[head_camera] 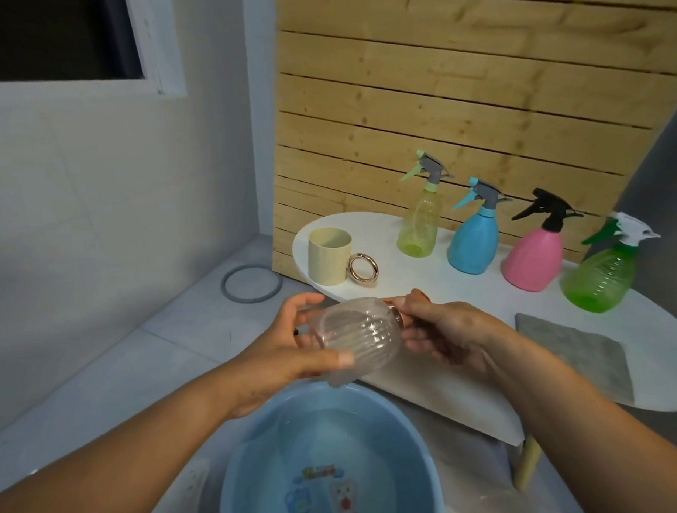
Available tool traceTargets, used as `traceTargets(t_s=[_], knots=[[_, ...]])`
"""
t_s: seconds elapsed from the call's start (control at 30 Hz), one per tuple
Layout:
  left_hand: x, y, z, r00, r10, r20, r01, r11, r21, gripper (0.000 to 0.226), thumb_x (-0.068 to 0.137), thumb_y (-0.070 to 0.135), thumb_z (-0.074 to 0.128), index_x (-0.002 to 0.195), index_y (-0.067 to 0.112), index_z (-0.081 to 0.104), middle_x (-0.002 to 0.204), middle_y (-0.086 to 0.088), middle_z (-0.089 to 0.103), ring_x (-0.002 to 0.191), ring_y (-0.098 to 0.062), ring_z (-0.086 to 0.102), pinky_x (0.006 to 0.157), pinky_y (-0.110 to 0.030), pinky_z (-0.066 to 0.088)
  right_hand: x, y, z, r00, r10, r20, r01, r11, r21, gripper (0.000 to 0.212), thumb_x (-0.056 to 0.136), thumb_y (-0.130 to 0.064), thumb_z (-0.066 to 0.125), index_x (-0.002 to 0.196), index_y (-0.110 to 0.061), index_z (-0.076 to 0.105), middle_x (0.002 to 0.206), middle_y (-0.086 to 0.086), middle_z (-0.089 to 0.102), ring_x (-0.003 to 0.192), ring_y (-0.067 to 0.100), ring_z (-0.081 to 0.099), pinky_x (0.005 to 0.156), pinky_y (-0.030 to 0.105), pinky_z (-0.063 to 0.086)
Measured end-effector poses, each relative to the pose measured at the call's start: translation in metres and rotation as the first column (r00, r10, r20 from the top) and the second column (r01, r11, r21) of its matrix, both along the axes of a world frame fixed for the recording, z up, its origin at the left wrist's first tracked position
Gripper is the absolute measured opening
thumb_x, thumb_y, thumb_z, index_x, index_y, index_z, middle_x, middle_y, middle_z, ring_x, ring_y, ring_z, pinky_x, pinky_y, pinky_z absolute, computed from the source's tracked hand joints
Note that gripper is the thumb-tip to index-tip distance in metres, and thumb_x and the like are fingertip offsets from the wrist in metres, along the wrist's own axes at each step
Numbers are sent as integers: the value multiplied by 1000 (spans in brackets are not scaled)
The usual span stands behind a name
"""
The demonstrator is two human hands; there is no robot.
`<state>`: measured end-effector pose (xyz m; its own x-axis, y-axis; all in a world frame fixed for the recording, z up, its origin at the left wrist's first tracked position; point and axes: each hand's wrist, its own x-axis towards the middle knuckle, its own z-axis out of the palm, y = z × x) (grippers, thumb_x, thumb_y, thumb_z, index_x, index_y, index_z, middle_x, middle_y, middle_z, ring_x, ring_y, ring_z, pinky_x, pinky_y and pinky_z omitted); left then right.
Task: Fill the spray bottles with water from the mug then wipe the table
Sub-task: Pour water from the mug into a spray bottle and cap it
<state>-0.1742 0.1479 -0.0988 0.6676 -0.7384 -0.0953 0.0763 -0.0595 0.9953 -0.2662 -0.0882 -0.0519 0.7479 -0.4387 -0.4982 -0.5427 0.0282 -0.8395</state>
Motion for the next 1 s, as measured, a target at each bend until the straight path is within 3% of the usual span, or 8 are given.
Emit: traceTargets(t_s=[0.1,0.3,0.37,0.43,0.53,0.67,0.8,1.0], knots=[[3,0,2,980,82,-184,-97,993,-69,65,78,47,76,133,29,48,133,-12,64,107,-25,73,85,-45,63,1,-1,-1,999,15,31,-17,999,51,34,80,-47,80,87,-14,74,85,4,78,68,10,72,58,24,41],[12,7,-1,898,122,-424,-87,991,101,71,91,76,43,136,23,58,114,-23,75,103,-42,75,86,-46,64,0,3,-6,991,95,93,-100,993,59,56,63,-39,87,108,-6,77,96,7,79,72,9,71,55,18,41],[14,10,1,904,74,-420,-59,997,49,68,89,74,48,139,28,58,120,-17,73,104,-42,74,88,-48,63,1,5,-5,993,81,91,-85,995,48,47,66,-38,86,102,-8,78,93,6,79,67,7,70,53,17,40],[15,13,3,946,6,-323,-17,999,-30,66,86,53,66,148,42,44,136,-5,64,108,-37,74,87,-44,63,4,5,-5,994,62,91,-67,996,57,48,62,-42,85,99,-12,79,92,4,79,65,6,69,51,17,39],[15,15,3,990,-3,-140,8,999,35,105,74,20,87,153,55,27,143,4,57,113,-27,73,85,-40,63,4,4,-2,993,71,91,-78,994,79,43,61,-43,85,94,-16,80,91,1,78,65,5,68,56,20,35],[17,19,4,979,12,-202,2,997,74,76,80,49,84,146,37,47,122,-9,74,106,-35,75,93,-46,61,1,5,2,984,99,150,-111,991,77,33,80,-26,82,107,-9,77,83,0,77,62,2,67,50,14,42],[18,21,5,958,64,-278,-47,996,70,49,86,69,63,100,25,81,95,-3,76,88,-18,74,88,-45,58,0,11,3,965,152,213,-161,987,26,28,77,-21,82,103,-12,75,73,-4,74,54,-3,62,46,9,39],[20,17,3,909,114,-401,-63,988,140,67,93,72,49,129,18,63,101,-20,74,88,-36,71,68,-36,62,4,10,3,965,133,228,-117,990,-79,34,76,-29,85,105,-13,77,78,-3,76,57,-1,58,56,19,37]])
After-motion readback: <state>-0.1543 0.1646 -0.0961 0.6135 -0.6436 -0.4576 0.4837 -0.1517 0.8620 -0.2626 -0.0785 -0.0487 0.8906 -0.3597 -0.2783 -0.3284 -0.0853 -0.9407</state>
